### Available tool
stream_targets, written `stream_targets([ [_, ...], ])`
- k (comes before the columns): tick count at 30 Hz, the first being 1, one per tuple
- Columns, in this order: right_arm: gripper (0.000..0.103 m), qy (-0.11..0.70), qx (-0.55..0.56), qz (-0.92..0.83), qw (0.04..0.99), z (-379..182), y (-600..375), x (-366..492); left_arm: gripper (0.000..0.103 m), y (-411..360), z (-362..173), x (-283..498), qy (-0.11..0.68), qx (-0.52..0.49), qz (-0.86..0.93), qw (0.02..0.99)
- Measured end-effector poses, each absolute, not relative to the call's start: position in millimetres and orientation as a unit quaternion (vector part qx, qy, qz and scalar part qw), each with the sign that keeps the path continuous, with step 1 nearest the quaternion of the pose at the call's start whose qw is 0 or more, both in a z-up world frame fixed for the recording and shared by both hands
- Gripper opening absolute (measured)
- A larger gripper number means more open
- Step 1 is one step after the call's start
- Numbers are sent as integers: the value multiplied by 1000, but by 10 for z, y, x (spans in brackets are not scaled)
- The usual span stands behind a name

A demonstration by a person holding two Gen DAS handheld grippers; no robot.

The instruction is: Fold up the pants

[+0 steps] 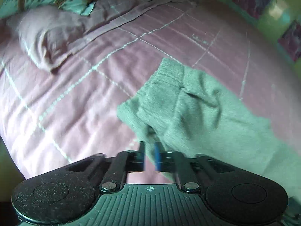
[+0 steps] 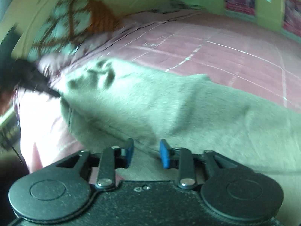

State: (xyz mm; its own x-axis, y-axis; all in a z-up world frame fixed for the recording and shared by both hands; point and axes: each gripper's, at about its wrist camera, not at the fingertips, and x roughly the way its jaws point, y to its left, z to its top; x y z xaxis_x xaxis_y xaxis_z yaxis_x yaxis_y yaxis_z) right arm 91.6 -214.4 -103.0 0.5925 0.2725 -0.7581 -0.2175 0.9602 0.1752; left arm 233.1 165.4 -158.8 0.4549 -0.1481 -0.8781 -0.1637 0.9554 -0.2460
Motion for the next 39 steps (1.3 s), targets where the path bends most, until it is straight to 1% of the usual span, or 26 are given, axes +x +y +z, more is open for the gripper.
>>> stream_targets([
  [1,39,433,46,126,891,-1051,-2203,923,69,1652,-1580,2302,522,-166,0,837],
  [2,40,438,64,116,889,-1091,-2299,917,88,1634,-1580,2277,517,-185,-2,836],
  [4,41,453,115,93,879,-1161,-2474,939,87,1594,-1567,2229,498,-218,-7,839],
  [6,41,468,170,72,864,-1279,-2636,982,87,1527,-1603,2270,499,-234,-11,834],
  [7,41,472,193,63,858,-1312,-2700,979,84,1523,-1645,2298,502,-245,-9,829],
  [8,41,476,211,58,852,-1341,-2746,961,68,1508,-1689,2320,503,-257,-8,825],
  [9,41,479,224,55,847,-1370,-2766,957,59,1503,-1733,2339,505,-269,-11,820],
  [10,41,482,233,51,843,-1389,-2783,893,45,1499,-1785,2368,509,-281,-14,814],
  [11,40,484,240,49,840,-1408,-2777,874,42,1485,-1835,2389,513,-290,-12,808],
  [15,40,485,268,40,831,-1465,-2803,852,42,1452,-2005,2437,512,-306,11,803],
  [16,40,486,274,39,829,-1437,-2819,843,31,1445,-2017,2434,505,-306,16,807],
  [17,40,486,278,36,828,-1438,-2824,852,17,1444,-2007,2437,501,-304,18,810],
  [20,40,480,317,14,818,-1482,-2932,911,14,1446,-1980,2451,496,-306,18,812],
  [21,37,474,336,2,814,-1500,-2992,924,14,1442,-1965,2464,497,-301,15,814],
  [23,36,455,381,-28,805,-1574,-3139,952,14,1432,-1953,2487,499,-293,14,815],
  [24,24,449,399,-34,799,-1619,-3179,974,14,1449,-1941,2494,500,-294,12,814],
  [25,6,447,409,-38,795,-1651,-3198,992,12,1469,-1908,2508,499,-295,10,815],
  [27,6,439,409,-35,799,-1591,-3172,969,11,1554,-1779,2520,487,-296,1,821],
  [30,7,408,346,9,845,-1186,-2978,824,11,1726,-1571,2490,465,-289,-11,837],
  [32,6,398,332,42,854,-1028,-2887,700,11,1816,-1604,2448,470,-276,-10,838],
  [33,6,401,323,53,855,-1016,-2834,666,11,1823,-1706,2441,484,-268,-6,833],
  [35,6,425,261,56,865,-1150,-2673,655,12,1814,-1961,2413,509,-264,4,819],
  [36,6,439,244,47,863,-1268,-2634,672,12,1802,-2044,2383,508,-263,5,820],
  [39,7,475,240,34,846,-1544,-2584,732,12,1764,-2052,2364,501,-266,11,824],
])
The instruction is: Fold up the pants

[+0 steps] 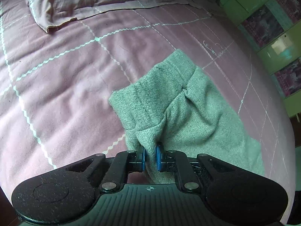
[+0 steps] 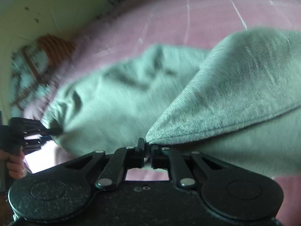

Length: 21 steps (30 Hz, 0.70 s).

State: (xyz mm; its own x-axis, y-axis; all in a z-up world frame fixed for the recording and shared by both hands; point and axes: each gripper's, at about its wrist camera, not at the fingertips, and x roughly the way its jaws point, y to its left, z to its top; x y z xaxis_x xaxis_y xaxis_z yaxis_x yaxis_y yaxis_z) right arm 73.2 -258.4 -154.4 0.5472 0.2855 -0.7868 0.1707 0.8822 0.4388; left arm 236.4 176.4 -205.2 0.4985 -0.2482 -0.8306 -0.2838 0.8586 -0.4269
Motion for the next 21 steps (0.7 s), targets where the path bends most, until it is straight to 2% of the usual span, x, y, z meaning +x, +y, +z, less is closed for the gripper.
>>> stream_targets([
  [2,10,476,242,34,845,-1576,-2600,733,12,1740,-2006,2358,501,-264,14,824],
  [4,23,475,231,35,848,-1546,-2612,752,13,1701,-1933,2277,503,-260,14,824],
  [10,30,464,261,27,846,-1315,-2842,712,14,1371,-1652,1876,491,-221,-22,842],
  [14,31,447,265,-4,854,-1217,-3179,516,14,843,-1616,1836,503,-195,-70,839],
  [21,32,434,299,-96,844,-1285,-3961,286,14,222,-1945,1903,539,-167,-81,822],
])
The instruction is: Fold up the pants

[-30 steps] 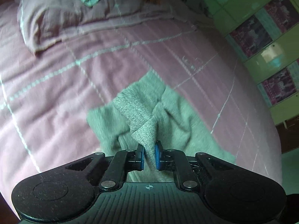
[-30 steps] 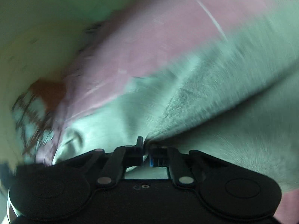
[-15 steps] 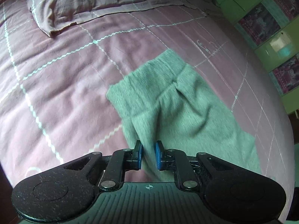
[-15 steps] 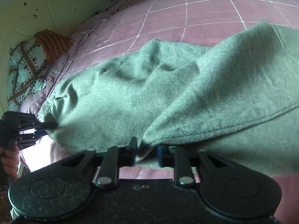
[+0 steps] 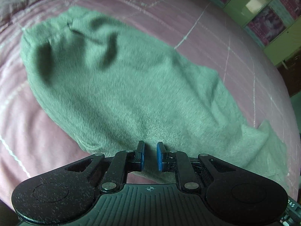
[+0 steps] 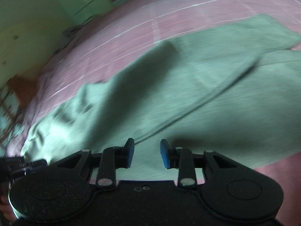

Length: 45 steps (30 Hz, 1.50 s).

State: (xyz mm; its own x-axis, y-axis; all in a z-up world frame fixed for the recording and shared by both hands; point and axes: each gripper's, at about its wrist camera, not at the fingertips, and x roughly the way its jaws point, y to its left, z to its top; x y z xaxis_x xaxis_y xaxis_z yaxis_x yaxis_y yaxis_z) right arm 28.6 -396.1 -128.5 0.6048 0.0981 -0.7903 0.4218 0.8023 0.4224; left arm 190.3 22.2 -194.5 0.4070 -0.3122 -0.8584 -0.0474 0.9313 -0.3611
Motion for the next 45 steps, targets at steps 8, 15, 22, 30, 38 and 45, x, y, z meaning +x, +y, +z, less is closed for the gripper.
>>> stream_targets([
  [8,27,397,386,-131,823,-1580,-4429,421,13,315,-2027,1931,545,-183,-74,815],
  [15,5,346,420,-141,827,-1558,-4530,362,13,156,-1992,1935,538,-141,-74,828],
  [22,5,315,318,-120,886,-948,-4173,-246,13,135,-1978,1935,533,-132,-77,832],
  [30,19,392,281,-151,863,-1483,-4131,-172,13,54,-1839,1891,527,-118,-72,839],
  [38,33,362,340,-175,850,-1350,-4639,-368,14,-381,-1849,1714,532,-91,-102,836],
  [45,29,343,368,-214,837,-1418,-5125,-387,22,-567,-1952,1636,528,-55,-103,841],
])
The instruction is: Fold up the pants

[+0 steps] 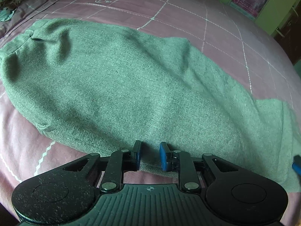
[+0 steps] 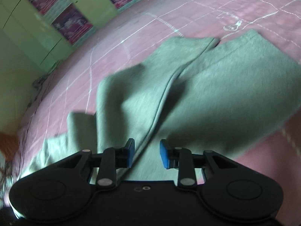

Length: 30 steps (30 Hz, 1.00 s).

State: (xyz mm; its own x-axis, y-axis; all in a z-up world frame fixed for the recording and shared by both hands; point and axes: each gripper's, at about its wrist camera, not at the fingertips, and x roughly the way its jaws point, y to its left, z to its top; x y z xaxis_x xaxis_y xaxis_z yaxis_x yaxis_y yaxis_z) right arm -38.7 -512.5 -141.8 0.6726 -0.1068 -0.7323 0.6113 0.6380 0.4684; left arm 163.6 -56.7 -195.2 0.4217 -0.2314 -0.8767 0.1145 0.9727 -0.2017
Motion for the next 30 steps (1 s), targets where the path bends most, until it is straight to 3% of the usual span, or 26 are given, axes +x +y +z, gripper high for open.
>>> stream_targets([
  [3,29,330,374,-228,836,-1448,-5342,-266,22,-567,-1965,1667,530,-56,-102,840],
  [7,10,313,407,-211,832,-1489,-5492,-162,22,-584,-1965,1673,529,-52,-101,841],
  [12,10,278,392,-182,858,-1265,-5452,-84,22,-624,-1964,1657,526,-41,-100,844],
  [15,20,291,388,-190,853,-1308,-5578,128,23,-606,-1964,1666,527,-46,-101,843],
  [17,22,295,384,-204,851,-1344,-5659,240,23,-598,-1970,1671,527,-49,-101,842],
  [18,22,302,382,-211,847,-1379,-5710,310,23,-596,-1971,1674,528,-50,-101,842],
  [21,8,331,362,-236,839,-1452,-5761,411,23,-594,-1972,1673,528,-52,-100,842],
  [30,7,272,196,-259,906,-762,-5331,-584,23,-598,-1979,1650,521,-45,-108,845],
])
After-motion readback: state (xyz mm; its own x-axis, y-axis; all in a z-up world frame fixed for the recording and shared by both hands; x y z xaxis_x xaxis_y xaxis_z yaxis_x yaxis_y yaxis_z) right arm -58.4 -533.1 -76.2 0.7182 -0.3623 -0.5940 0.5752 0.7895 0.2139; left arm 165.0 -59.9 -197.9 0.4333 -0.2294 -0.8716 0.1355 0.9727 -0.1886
